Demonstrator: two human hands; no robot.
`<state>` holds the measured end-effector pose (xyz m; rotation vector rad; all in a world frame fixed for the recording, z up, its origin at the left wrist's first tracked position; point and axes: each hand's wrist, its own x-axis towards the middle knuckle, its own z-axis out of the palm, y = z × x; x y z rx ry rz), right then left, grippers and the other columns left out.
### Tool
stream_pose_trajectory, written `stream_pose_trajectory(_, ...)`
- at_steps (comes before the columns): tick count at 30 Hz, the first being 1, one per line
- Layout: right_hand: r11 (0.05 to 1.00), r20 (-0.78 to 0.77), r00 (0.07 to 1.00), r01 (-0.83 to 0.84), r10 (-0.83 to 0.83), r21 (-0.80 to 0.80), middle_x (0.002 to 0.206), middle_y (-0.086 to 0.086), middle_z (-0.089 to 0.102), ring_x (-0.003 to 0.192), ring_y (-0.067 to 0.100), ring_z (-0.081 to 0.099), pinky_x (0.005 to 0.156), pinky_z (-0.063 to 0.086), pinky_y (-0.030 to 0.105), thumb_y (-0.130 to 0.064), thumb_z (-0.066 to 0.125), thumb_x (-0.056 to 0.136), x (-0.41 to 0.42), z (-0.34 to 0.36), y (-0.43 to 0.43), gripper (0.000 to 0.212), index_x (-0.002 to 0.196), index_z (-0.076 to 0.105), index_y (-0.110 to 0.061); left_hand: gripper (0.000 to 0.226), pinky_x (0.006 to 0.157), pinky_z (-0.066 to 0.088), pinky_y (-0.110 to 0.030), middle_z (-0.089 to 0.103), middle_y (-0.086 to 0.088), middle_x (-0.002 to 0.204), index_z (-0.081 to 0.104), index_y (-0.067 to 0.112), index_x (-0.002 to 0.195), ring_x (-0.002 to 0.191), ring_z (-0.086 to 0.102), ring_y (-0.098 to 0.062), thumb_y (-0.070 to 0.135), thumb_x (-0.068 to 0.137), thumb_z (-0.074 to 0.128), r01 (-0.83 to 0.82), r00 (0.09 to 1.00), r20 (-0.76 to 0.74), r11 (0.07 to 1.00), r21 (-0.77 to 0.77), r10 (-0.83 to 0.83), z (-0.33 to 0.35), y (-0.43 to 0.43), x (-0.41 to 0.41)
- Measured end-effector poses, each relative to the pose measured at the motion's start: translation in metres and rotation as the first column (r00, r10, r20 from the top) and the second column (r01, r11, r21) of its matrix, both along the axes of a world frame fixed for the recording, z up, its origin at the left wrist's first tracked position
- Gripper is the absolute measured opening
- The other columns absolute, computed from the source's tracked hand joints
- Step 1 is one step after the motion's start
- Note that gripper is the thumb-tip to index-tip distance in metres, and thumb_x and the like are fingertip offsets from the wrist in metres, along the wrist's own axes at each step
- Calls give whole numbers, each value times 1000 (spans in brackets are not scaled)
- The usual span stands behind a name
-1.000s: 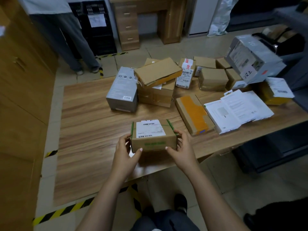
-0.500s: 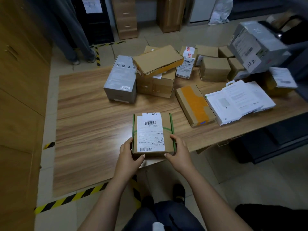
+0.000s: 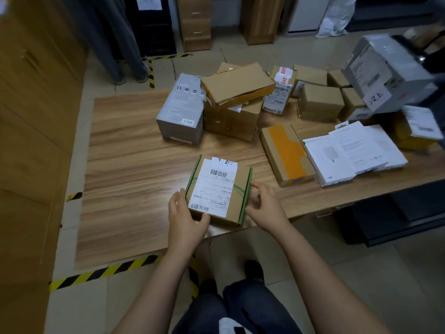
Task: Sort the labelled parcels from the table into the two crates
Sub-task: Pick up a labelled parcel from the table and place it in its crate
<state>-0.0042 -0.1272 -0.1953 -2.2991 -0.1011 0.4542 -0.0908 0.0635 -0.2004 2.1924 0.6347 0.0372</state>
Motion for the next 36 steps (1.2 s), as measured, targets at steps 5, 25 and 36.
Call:
stream_pose_trajectory(5,974,78,975,-198,207,-114,146,10,38,134,25,40,99,28,19,-22,72,84,62,3,11,71,146,39,-13,105,109,28,-34,13,-5,151,18,12,150,138,23,-27,39,71,80,-164,986,-21,986,-3,164,-3,-43,-7)
stream_pose_trajectory(25,801,-178,784,-597,595,46,113,-2,64,81,17,71,67,52,19,-22,79,80,94,12,-15,68,140,48,-23,79,116,22,-34,13,-11,161,23,9,151,147,16,-24,15,86,68,-456,890,46,879,141,454,-13,-58,23)
stream_pose_trajectory(36,699,-53,716,-692,696,-180,150,12,36,135,31,38,109,38,40,-31,81,70,145,-9,18,107,155,18,-16,133,116,13,-27,0,-6,162,-10,11,153,148,5,-17,36,65,87,-444,895,-121,881,-164,429,-19,-99,38)
